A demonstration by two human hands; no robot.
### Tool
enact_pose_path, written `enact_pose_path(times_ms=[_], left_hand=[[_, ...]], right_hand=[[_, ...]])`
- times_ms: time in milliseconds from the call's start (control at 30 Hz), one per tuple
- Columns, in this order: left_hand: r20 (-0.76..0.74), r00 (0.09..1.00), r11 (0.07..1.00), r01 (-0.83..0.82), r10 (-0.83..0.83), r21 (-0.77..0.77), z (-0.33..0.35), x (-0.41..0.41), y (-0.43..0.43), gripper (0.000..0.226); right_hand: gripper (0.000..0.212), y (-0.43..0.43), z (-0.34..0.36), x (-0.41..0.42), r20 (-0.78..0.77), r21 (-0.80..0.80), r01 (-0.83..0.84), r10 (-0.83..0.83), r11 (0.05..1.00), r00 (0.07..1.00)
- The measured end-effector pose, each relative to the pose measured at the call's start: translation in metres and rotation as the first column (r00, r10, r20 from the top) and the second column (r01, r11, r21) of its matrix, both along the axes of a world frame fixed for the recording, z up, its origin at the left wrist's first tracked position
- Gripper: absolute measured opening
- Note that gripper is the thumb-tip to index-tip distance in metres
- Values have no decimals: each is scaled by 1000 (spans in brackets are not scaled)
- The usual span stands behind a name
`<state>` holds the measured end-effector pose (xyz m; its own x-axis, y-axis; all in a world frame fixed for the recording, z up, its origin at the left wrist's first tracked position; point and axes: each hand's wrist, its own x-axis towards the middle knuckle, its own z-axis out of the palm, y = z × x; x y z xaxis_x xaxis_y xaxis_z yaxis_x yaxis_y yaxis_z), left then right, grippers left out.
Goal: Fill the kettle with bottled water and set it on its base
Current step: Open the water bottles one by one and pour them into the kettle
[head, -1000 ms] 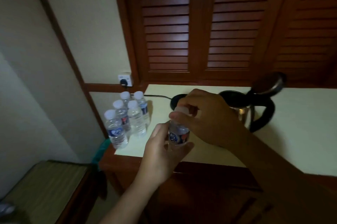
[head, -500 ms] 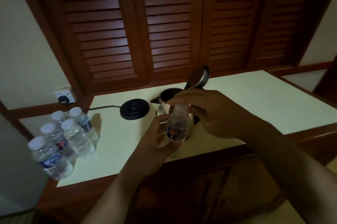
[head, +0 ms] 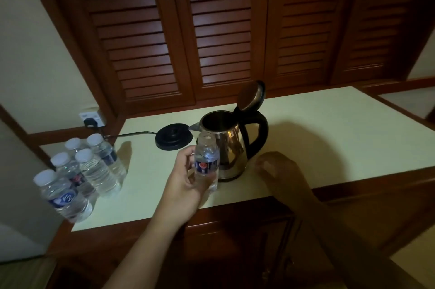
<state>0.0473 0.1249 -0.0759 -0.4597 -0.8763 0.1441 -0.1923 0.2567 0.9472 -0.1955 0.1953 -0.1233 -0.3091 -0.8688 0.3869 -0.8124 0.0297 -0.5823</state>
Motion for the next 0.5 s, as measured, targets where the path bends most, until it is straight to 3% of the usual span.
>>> enact_pose_path(times_ms=[100, 267, 433, 500], left_hand=[[16, 995, 996, -93, 93, -12, 2, 2, -1, 59], [66, 976, 978, -205, 207, -40, 11, 1, -1, 62], [100, 956, 958, -266, 276, -108, 27, -3, -4, 59], [110, 948, 950, -285, 299, -124, 36, -5, -7, 59]], right_hand=[[33, -11, -25, -11, -218, 3, -38, 38, 999, 975], [19, -22, -38, -26, -150, 54, -45, 53, 998, 987], [37, -24, -48, -27, -68, 57, 29, -25, 998, 997], [50, -22, -50, -25, -119, 61, 61, -53, 996, 991]])
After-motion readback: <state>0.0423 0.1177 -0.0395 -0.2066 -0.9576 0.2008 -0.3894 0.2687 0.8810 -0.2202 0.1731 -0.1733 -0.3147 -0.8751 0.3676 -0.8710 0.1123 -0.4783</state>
